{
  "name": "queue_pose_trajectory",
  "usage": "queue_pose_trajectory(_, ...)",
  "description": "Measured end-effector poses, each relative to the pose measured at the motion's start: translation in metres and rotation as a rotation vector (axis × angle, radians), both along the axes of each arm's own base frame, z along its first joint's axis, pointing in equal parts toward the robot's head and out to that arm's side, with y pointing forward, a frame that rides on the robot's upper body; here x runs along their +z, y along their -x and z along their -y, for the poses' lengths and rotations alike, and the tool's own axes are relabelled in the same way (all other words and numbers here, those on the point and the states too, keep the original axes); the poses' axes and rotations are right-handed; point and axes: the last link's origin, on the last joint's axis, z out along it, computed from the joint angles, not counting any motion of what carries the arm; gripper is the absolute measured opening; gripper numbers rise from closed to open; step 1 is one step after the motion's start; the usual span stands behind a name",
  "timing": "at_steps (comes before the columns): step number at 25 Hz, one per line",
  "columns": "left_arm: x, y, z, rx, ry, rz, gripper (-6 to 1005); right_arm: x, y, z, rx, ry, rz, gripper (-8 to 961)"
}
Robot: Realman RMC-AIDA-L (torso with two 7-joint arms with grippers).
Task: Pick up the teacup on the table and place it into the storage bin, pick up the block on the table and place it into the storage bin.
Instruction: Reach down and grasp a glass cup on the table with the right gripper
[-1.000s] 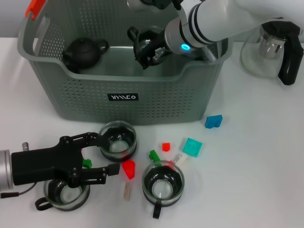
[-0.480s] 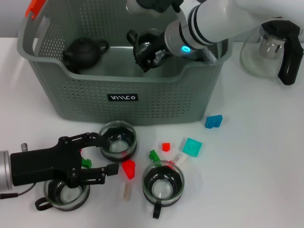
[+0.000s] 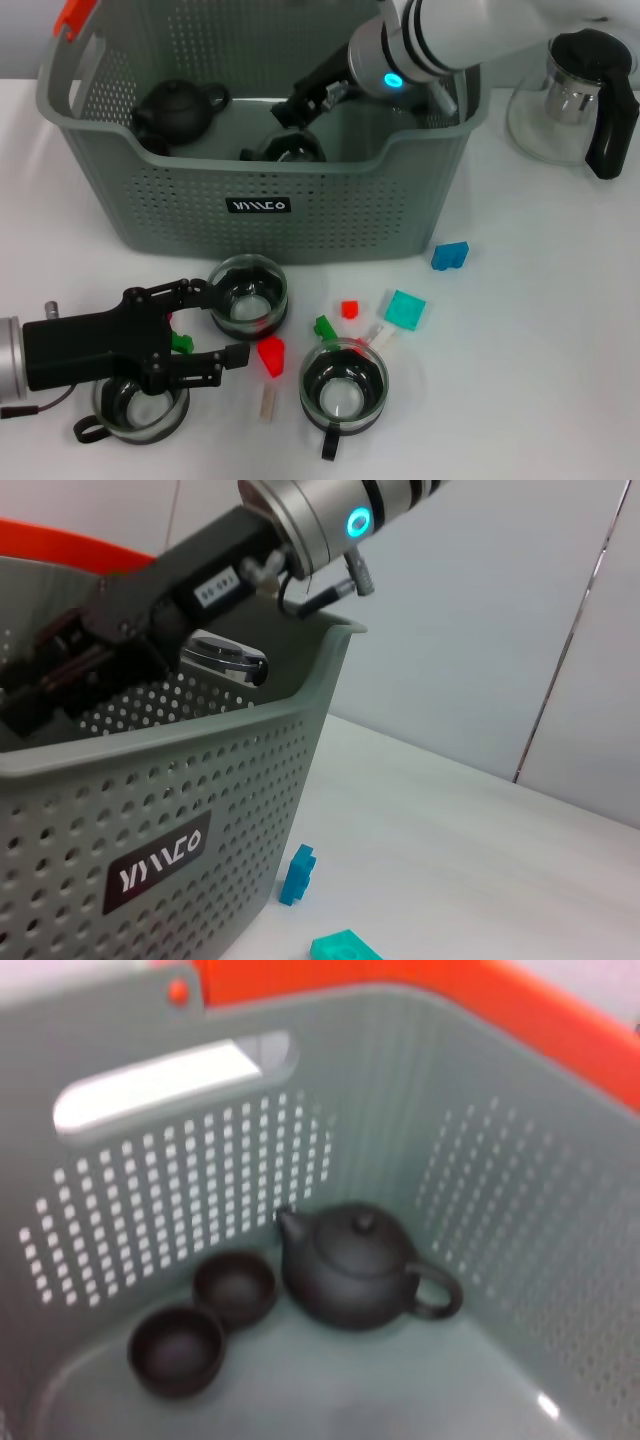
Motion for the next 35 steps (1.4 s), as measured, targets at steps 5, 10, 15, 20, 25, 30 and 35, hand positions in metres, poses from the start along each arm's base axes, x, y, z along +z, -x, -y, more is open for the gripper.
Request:
queue_pose_trajectory(5, 0.0, 0.0, -0.001, 0.002, -0.002, 0.001, 859, 0.017, 0.016, 0.0, 0.019, 0.027, -0.064, 433)
queue_pose_trajectory(10, 0.001, 0.0, -0.001, 0.002, -0.004, 0.001, 859, 0.071, 0.027, 0.004, 0.043, 0.021, -0.238, 473)
queue_pose_trajectory(15, 0.002, 0.0, -0.002, 0.002, -0.009, 0.003, 859, 0.131, 0.014, 0.023, 0.071, 0.048, -0.414, 465)
queue_pose_trajectory(20, 0.003, 0.001, -0.002, 0.003, -0.014, -0.001, 859, 0.17, -0.022, 0.063, 0.193, 0.177, -0.521, 459)
queue_pose_trajectory(25, 0.009, 0.007, 0.001, 0.022, -0.025, -0.011, 859, 0.186, -0.069, 0.113, 0.361, 0.31, -0.467, 455)
queue_pose_trajectory(30, 0.024, 0.013, 0.019, 0.003, -0.015, -0.004, 859, 0.173, -0.09, 0.138, 0.323, 0.429, -0.311, 450)
queue_pose_trajectory(35, 0.035, 0.018, 0.028, 0.004, -0.032, -0.009, 859, 0.131, -0.082, 0.139, 0.274, 0.563, -0.069, 445)
